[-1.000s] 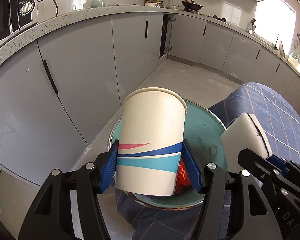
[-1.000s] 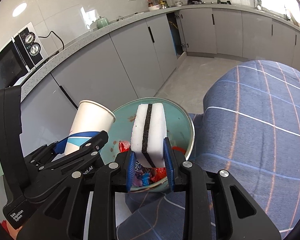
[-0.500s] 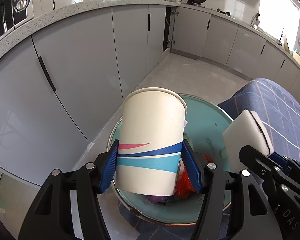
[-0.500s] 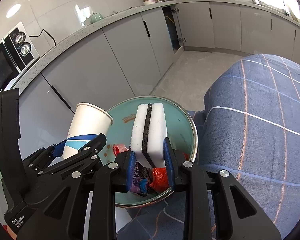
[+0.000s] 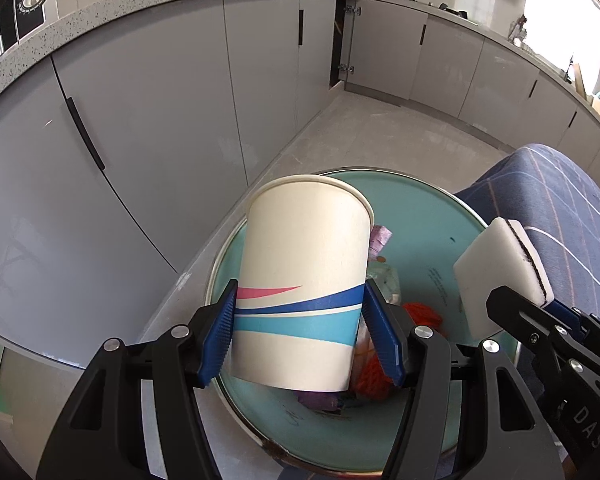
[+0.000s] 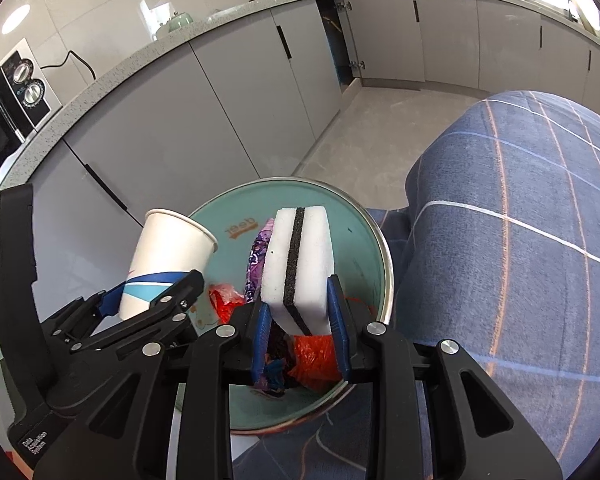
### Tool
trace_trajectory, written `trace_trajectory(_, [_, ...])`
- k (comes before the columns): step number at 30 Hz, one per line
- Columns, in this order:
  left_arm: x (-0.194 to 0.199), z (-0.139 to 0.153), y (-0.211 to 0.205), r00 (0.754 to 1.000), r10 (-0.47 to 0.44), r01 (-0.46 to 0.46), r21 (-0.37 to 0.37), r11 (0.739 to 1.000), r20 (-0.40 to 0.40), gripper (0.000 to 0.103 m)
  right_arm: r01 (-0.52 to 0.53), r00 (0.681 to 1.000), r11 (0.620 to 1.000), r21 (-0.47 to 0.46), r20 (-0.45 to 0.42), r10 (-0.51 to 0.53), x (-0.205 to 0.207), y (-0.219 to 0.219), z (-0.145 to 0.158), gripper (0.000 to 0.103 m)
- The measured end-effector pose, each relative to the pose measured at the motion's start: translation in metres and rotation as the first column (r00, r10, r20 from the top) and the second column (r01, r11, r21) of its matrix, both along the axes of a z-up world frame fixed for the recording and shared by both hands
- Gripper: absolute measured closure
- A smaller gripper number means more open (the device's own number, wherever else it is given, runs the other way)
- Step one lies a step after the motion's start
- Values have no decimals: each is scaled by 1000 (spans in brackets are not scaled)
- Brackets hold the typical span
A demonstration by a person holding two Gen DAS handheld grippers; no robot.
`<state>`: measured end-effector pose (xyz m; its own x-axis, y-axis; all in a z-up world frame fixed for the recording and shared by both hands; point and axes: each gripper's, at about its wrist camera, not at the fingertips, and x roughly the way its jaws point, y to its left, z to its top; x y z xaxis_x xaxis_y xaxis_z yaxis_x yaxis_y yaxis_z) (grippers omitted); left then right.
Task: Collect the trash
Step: 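Carry the paper cup and white sponge over the teal bucket, then open both tools to drop the cup and sponge into the bucket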
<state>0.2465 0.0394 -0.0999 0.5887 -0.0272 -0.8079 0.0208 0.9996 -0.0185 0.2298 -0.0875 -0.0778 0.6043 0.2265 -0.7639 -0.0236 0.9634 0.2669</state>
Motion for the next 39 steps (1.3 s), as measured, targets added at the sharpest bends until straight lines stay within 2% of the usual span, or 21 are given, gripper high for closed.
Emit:
trace_trajectory(12, [15,-19,-1,999,-2,3,16,1000,-42,43,-11,998,1000,-27,-61,9,24,10,-27,74])
trace_trajectory(18, [20,-23,-4,999,-7,8,17,1000,-53,43,-17,996,1000,-3,-84,17,33,6,-33,71])
trace_trajectory(21, [19,-23,-2,998,-7,7,9,1000,-57,42,-18,997,999,27,-78,20,32,0,-30,65])
trace_trajectory(30, [13,-22,-2,998,-5,5,8,1000,-62,40,30,999,998,54,-17,-30,9,-18,-10,64])
trace_trajectory(37, [3,-21,-11,998,-9,11,35,999,-54,40,91,996,994,60,16,-92,-8,-35,5,64])
trace_trajectory(39, [1,-20,-12,999,-5,7,47,999,-50,36,100,994,993,58,30,-102,-13,-38,9,64])
